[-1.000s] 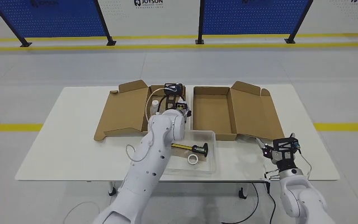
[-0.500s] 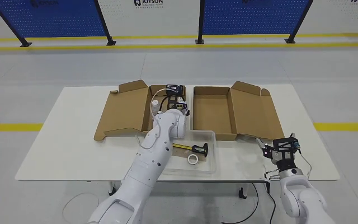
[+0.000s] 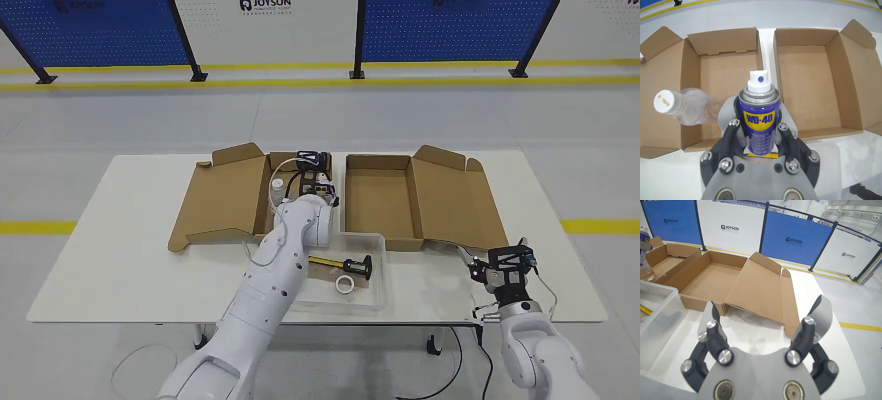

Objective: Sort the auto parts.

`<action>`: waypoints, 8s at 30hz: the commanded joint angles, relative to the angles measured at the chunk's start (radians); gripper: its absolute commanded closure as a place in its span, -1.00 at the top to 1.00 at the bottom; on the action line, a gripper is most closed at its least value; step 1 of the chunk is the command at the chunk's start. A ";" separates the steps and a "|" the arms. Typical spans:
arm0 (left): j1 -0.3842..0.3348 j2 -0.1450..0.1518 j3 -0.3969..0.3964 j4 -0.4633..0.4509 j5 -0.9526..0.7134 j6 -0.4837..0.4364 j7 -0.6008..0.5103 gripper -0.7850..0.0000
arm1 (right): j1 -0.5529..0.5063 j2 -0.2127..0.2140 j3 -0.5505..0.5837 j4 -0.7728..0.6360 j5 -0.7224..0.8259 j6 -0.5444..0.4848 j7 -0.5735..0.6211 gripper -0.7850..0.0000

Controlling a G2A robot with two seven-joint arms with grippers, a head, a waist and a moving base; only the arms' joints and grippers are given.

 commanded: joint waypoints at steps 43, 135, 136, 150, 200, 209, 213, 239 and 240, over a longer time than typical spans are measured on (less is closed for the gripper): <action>-0.361 -0.091 0.067 0.767 -0.211 -0.031 0.173 -0.53 | 0.000 0.000 0.000 0.000 0.000 0.000 0.000 1.00; 0.112 0.160 0.069 -0.448 -0.001 -0.697 -0.630 1.00 | 0.000 0.000 0.000 0.000 0.000 0.000 0.000 1.00; 0.099 0.173 0.084 -0.432 0.003 -0.704 -0.623 1.00 | 0.000 0.000 0.000 0.000 0.000 0.000 0.000 1.00; -0.034 0.375 0.240 -0.433 -0.332 -0.632 -0.695 1.00 | 0.000 0.000 0.000 0.000 0.000 0.000 0.000 1.00; -0.148 0.478 0.510 -0.253 -0.261 -0.581 -0.615 1.00 | 0.000 0.000 0.000 0.000 0.000 0.000 0.000 1.00; -0.160 0.460 0.526 -0.200 -0.247 -0.593 -0.614 1.00 | 0.000 0.000 0.000 0.000 0.000 0.000 0.000 1.00; -0.165 0.452 0.529 -0.180 -0.241 -0.594 -0.607 1.00 | 0.000 0.000 0.000 0.000 0.000 0.000 0.000 1.00; -0.160 0.414 0.527 -0.141 -0.281 -0.627 -0.598 1.00 | 0.000 0.000 0.000 0.000 0.000 0.000 0.000 1.00; -0.158 0.413 0.525 -0.144 -0.284 -0.624 -0.596 1.00 | 0.000 0.000 0.000 0.000 0.000 0.000 0.000 1.00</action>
